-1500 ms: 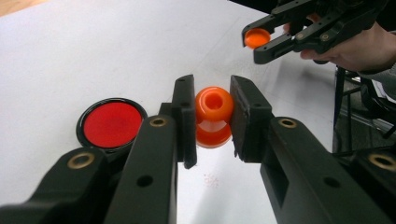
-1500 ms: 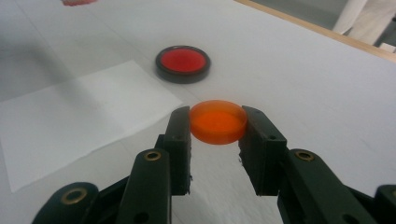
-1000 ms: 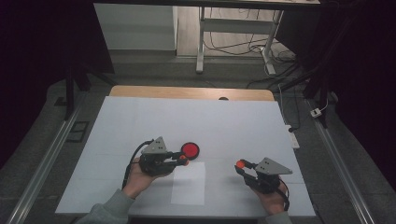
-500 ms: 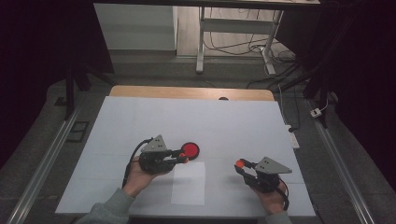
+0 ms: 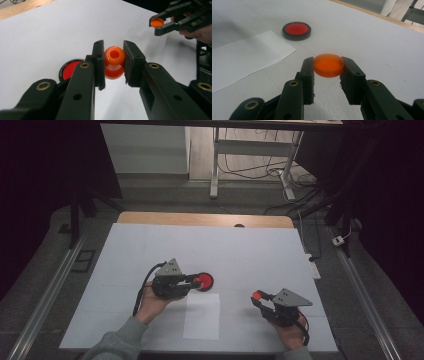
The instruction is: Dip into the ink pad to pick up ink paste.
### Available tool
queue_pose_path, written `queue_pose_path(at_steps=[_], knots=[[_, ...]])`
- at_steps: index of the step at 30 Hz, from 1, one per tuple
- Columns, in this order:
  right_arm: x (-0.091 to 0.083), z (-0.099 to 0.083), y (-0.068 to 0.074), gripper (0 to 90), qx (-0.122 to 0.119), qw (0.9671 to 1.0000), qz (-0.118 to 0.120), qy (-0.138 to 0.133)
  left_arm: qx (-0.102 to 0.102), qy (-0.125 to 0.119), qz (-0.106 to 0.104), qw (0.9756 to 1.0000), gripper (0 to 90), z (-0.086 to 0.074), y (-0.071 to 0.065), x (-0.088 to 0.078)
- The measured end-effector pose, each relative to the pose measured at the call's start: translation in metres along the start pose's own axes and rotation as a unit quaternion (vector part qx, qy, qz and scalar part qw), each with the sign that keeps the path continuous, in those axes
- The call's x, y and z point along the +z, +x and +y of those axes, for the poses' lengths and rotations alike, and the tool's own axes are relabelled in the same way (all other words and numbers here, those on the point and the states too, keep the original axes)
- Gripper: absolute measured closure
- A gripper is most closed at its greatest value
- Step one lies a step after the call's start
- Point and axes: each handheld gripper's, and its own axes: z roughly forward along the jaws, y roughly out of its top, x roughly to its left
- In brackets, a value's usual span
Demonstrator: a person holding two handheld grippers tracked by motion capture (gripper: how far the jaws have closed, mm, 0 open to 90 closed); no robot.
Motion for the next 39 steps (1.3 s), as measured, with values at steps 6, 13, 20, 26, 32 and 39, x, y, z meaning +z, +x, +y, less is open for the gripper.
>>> queue_pose_path(at_steps=[6,13,20,26,32,39], knots=[[0.001,0.000,-0.001,64.4,-0.001,1.0000,0.001,0.003,-0.006,0.010,0.017,0.9998,72.7,0.003,0.011,0.007],[0.001,0.000,0.000,64.4,-0.002,1.0000,0.001,0.002,-0.011,0.029,0.025,0.9992,72.6,0.002,0.020,0.025],[0.001,-0.001,-0.001,64.3,-0.002,1.0000,0.001,0.003,-0.011,0.041,0.035,0.9985,72.6,0.002,0.025,0.037],[0.002,-0.001,0.000,64.4,-0.003,1.0000,0.001,0.004,-0.013,0.059,0.041,0.9973,72.6,-0.002,0.031,0.048],[0.003,-0.001,0.000,64.3,-0.003,1.0000,0.002,0.005,-0.015,0.063,0.047,0.9968,72.6,-0.004,0.035,0.053],[0.003,-0.001,0.000,64.3,-0.003,1.0000,0.002,0.006,-0.016,0.068,0.048,0.9964,72.6,-0.004,0.037,0.059]])
